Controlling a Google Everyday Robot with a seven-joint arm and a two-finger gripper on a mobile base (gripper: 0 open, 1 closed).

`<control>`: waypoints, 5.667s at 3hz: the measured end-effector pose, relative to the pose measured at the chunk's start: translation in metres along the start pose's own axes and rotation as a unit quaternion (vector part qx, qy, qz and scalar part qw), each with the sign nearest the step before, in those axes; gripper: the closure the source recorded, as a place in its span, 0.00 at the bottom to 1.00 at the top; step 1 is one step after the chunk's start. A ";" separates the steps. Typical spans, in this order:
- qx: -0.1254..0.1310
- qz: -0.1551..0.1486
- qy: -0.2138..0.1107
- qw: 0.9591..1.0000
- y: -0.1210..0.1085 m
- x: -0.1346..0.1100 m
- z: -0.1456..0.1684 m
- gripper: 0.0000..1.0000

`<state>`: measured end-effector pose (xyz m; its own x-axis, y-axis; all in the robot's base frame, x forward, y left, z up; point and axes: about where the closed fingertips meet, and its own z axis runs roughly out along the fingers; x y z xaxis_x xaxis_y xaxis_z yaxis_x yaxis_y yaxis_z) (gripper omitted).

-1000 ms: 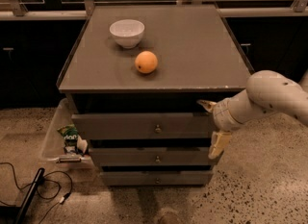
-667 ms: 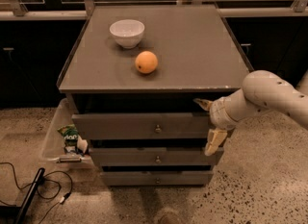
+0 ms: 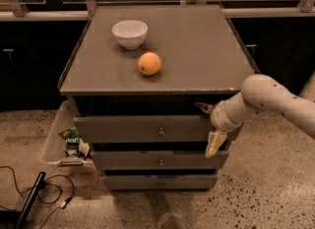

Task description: Open top drawer

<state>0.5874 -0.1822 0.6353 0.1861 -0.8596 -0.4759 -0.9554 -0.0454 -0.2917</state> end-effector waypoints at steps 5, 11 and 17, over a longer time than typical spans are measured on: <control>0.000 0.000 0.000 1.000 0.000 0.000 0.001 1.00; -0.020 0.014 -0.035 0.999 0.039 -0.004 -0.017 0.84; -0.040 0.017 -0.069 0.997 0.121 -0.005 -0.048 0.42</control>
Offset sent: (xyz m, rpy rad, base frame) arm 0.0002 0.0001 -0.0005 0.0006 0.0004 -0.0001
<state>0.4594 -0.2073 0.6420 0.1775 -0.7838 -0.5951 -0.9759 -0.0620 -0.2095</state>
